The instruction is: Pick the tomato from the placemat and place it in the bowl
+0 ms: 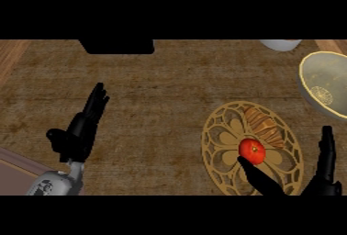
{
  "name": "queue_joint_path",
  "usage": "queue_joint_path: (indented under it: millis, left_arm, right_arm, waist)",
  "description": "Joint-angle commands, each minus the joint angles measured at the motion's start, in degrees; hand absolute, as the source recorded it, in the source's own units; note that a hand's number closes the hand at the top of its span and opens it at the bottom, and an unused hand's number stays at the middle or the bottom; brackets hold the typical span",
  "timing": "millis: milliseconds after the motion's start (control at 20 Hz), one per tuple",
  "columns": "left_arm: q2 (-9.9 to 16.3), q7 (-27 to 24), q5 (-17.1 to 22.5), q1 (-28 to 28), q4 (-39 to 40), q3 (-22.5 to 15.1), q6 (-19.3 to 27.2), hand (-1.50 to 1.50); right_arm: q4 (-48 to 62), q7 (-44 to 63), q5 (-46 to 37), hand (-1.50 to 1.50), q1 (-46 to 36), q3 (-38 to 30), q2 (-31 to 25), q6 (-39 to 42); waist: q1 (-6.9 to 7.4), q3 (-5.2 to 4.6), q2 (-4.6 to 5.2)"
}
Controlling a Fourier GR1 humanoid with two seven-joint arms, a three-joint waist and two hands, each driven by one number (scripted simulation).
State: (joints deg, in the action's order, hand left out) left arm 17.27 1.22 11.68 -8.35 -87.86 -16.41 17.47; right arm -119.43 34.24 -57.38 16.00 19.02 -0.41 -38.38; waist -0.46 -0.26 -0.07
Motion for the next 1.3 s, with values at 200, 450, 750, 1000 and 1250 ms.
queue_joint_path:
  millis: [200,450,750,1000,1250]
  left_arm:
    - [-1.53,0.37,-1.45,-0.94,0.94,-0.55,-0.52,0.0]
    - [-1.25,1.47,-1.73,-2.01,1.33,1.37,-1.13,0.0]
    - [-2.05,2.51,-1.95,-1.22,-0.07,3.84,-4.1,0.0]
    - [-3.14,4.73,-4.34,1.18,-4.07,3.84,-4.92,0.0]
    - [-5.74,3.89,-6.56,0.28,-1.23,3.96,-3.32,0.0]
  right_arm:
    - [-4.78,26.1,-4.64,-1.5,-9.53,-0.54,0.4,20.7]
    - [-1.86,32.68,-0.98,-1.5,-12.51,-0.73,0.4,25.74]
    - [-6.58,32.38,0.3,-1.5,-8.82,1.88,0.41,26.72]
    - [-1.0,24.4,1.1,-1.5,-3.52,4.14,0.41,16.95]
    - [-6.08,22.01,4.65,-1.5,-1.62,5.43,0.4,15.27]
  waist:
    - [0.8,0.15,0.23]
    - [0.64,0.22,0.17]
    - [0.37,0.25,0.01]
    - [0.39,0.27,-0.01]
    - [0.28,0.27,-0.01]
